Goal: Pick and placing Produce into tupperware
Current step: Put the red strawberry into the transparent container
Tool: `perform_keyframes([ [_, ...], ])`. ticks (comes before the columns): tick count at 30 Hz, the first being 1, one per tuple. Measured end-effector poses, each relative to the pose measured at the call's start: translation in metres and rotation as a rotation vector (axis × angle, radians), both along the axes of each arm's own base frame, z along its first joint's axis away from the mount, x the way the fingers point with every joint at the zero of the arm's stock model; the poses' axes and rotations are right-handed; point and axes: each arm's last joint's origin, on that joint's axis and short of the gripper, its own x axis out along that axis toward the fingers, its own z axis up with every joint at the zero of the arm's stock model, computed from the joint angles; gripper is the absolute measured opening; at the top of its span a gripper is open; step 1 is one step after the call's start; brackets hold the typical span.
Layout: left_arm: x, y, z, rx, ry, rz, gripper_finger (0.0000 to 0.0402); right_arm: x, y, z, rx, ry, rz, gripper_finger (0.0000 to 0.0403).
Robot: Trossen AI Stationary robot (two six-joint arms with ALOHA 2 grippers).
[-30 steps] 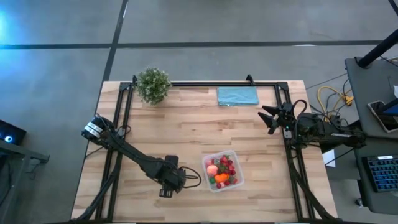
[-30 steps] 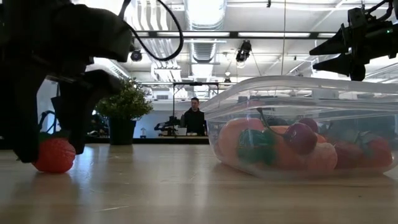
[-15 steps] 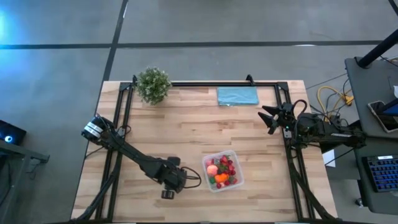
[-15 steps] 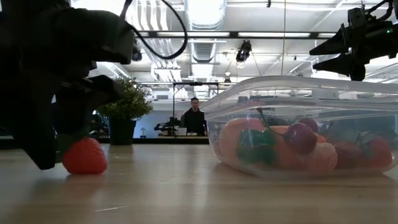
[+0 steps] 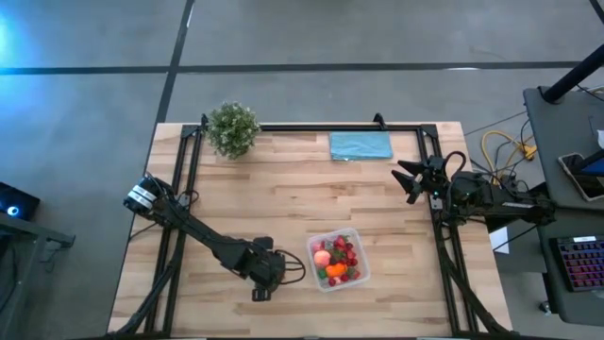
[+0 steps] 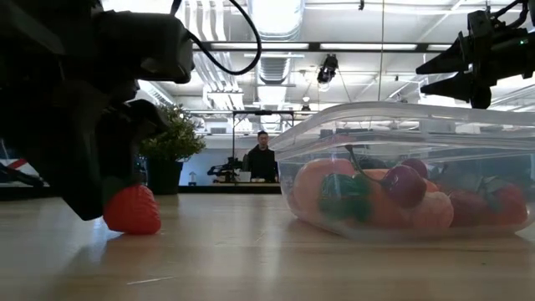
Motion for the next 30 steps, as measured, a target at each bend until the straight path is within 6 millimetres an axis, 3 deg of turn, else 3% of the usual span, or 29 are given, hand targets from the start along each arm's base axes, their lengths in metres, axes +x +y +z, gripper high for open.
perform_keyframes([
  [12, 0.002, 0.002, 0.000, 0.003, -0.013, 0.021, 0.0263, 0.000, 0.000, 0.000, 0.000, 0.000, 0.000, 0.0246],
  [20, 0.010, -0.003, 0.005, -0.022, -0.116, -0.069, 0.0267, 0.000, 0.000, 0.000, 0.000, 0.000, 0.000, 0.0247],
  [30, 0.011, -0.003, -0.012, 0.011, -0.060, -0.069, 0.0266, 0.000, 0.000, 0.000, 0.000, 0.000, 0.001, 0.0247],
])
